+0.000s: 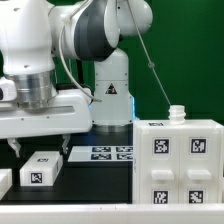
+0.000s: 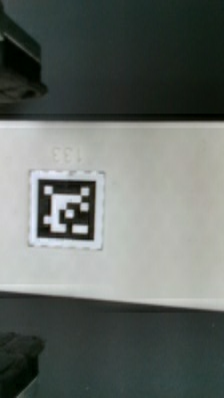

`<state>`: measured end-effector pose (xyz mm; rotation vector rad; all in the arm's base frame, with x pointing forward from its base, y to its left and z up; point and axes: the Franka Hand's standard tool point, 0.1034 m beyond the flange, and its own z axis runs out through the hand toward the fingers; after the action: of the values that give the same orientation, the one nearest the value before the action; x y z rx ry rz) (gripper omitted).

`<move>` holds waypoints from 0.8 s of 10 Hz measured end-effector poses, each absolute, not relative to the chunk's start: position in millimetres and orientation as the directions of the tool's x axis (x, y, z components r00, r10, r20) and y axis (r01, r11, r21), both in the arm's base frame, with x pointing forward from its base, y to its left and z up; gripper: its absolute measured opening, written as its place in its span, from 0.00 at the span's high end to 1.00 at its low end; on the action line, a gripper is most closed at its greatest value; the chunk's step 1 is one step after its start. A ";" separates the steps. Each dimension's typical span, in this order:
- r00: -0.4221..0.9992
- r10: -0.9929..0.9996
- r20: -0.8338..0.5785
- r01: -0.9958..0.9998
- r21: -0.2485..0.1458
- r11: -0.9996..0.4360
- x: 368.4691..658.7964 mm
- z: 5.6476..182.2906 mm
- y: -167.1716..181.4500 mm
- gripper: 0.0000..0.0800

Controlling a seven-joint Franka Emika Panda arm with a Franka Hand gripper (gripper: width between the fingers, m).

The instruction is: Assemble cabinet

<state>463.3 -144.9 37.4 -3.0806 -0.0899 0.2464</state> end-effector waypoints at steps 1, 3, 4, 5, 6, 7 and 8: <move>0.986 0.044 -0.162 0.035 -0.060 -0.998 460.5 33.1 -146.3 0.19; 0.987 0.043 -0.154 0.035 -0.050 -0.998 459.3 28.7 -146.8 0.19; 0.987 0.044 -0.154 0.038 -0.046 -0.998 457.6 24.5 -146.4 0.19; 0.987 0.046 -0.156 0.039 -0.044 -0.998 456.6 21.5 -145.9 0.19; 0.986 0.049 -0.159 0.043 -0.043 -0.998 455.7 18.5 -144.6 0.19; 0.987 0.052 -0.153 0.047 -0.036 -0.998 455.5 14.7 -144.1 0.19; 0.988 0.059 -0.145 0.056 -0.026 -0.998 454.4 10.4 -142.2 0.19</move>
Offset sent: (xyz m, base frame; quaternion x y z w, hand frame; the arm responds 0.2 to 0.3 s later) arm -0.0049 0.0033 -0.0136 -0.0097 0.0157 0.0061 0.9998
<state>454.4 -142.2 10.4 -3.1097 -0.0905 0.2285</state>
